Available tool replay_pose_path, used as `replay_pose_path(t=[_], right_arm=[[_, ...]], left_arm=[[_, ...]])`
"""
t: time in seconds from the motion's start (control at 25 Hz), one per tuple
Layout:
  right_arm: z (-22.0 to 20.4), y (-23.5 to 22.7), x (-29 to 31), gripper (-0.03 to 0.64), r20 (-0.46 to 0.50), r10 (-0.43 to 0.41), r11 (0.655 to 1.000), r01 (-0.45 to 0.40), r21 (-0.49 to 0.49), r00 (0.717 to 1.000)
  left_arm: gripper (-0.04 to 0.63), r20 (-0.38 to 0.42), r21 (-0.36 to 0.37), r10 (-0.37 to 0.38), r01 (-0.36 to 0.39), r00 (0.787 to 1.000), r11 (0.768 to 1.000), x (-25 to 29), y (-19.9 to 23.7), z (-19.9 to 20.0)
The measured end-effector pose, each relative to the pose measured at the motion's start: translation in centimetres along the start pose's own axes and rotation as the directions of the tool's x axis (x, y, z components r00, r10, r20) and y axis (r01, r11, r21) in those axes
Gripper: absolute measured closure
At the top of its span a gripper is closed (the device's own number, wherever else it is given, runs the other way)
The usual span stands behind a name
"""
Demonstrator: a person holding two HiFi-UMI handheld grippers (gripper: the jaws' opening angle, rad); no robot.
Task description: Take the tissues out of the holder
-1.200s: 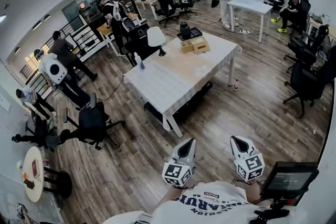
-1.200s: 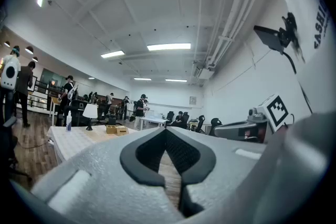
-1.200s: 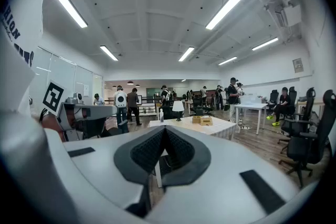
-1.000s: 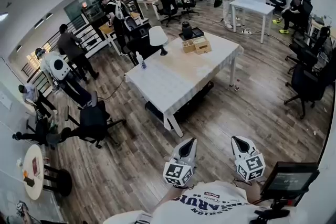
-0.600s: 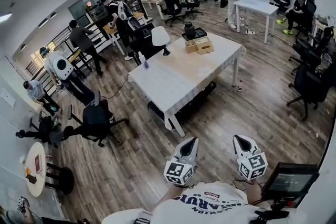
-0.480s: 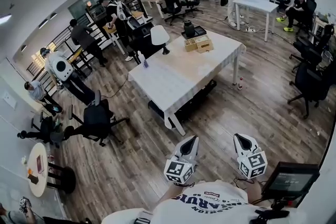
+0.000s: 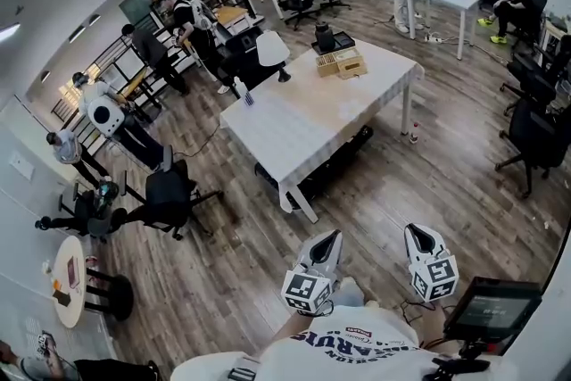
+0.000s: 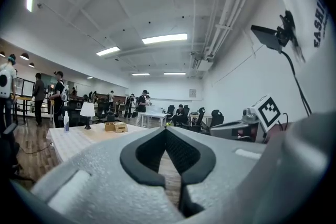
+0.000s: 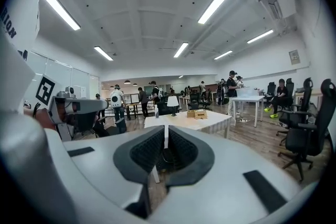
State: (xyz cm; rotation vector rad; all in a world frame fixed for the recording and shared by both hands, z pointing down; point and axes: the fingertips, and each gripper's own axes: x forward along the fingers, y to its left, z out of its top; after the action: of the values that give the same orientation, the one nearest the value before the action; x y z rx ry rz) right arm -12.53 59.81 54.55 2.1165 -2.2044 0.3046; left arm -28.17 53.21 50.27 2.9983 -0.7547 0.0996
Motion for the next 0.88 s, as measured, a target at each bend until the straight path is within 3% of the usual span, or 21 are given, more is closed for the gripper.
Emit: replay_pose_path(t=[0.32,0.88], right_arm=[[-0.5,-0.5,3.2,0.588,-0.059,0.026,1.000,-0.027,-0.013,0.998],[2.0,-3.8,15.6,0.555,-0.084,0.026,0.999,-0.028,-0.019,0.996]], left_arm=[[0.592,0.006,0.006,0.034,-0.034,0.999,0.999,3.2,3.1,0.4],[0.592,0.012,-0.022,0.029,-0.029,0.999,0.999,13.5,14.8,0.7]])
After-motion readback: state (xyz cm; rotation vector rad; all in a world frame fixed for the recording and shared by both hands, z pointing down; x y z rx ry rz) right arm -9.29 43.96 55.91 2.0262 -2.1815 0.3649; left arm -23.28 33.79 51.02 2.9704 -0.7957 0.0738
